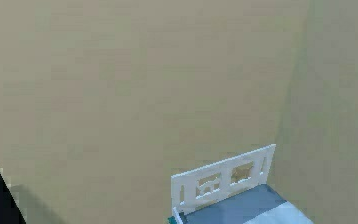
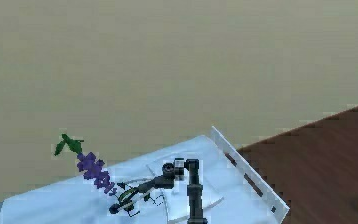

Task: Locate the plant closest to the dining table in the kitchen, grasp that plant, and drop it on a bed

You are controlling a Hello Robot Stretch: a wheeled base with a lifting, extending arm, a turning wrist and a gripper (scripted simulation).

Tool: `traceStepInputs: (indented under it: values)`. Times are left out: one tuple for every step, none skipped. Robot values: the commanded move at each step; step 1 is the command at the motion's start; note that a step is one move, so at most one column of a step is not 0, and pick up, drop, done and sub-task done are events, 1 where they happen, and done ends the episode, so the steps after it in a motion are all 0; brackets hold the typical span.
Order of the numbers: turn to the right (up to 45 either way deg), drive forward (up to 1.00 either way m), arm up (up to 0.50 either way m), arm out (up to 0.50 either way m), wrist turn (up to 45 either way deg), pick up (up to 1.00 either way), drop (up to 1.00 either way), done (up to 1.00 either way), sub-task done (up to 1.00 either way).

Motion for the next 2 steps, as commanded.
traceStepInputs:
  values:
    - [0.0,0.00,-0.32,0.00,0.0,0.00,0.00,0.00,0.00]
    - [0.0,0.00,0.00,0.00,0.0,0.00,1.00,0.00,0.00]
